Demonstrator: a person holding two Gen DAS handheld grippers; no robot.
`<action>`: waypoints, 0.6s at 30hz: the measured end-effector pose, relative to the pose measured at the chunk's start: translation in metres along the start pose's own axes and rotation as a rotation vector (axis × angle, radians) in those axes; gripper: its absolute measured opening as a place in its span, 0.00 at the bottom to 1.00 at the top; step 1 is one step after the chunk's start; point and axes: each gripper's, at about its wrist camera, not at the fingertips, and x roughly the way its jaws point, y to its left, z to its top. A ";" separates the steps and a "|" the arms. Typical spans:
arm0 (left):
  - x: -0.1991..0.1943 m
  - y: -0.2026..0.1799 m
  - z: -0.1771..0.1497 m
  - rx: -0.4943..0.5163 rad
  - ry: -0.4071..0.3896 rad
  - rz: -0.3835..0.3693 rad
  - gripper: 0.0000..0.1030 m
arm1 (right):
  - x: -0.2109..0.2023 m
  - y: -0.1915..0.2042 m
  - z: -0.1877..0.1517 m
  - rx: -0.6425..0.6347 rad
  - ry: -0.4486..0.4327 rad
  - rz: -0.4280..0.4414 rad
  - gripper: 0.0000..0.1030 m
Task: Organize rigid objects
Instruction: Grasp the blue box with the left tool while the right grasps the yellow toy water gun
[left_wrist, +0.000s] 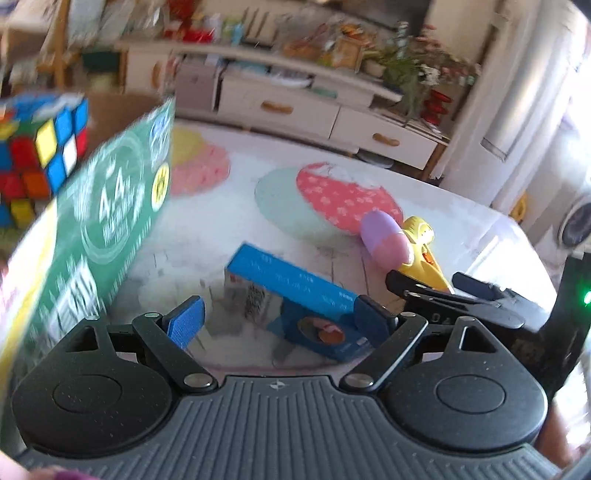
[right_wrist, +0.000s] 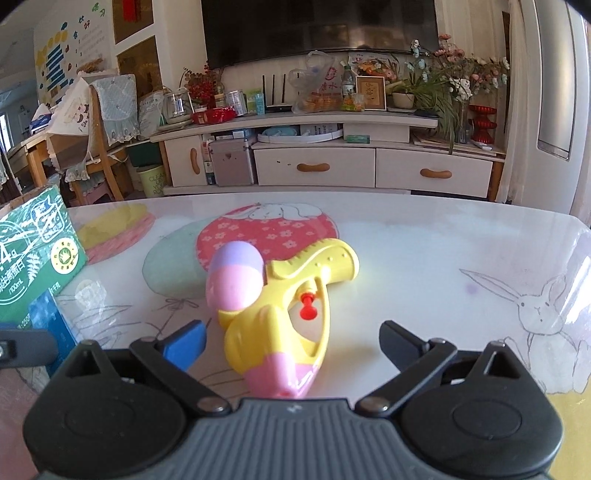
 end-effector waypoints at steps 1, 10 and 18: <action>0.001 0.000 -0.001 -0.028 0.012 -0.010 1.00 | 0.000 0.001 0.000 -0.003 0.000 -0.003 0.97; 0.021 0.000 0.004 -0.290 0.056 -0.030 1.00 | 0.003 0.004 0.002 -0.022 -0.001 -0.013 0.98; 0.034 -0.004 0.012 -0.342 0.046 0.019 1.00 | 0.009 0.010 0.004 -0.068 0.017 -0.032 0.82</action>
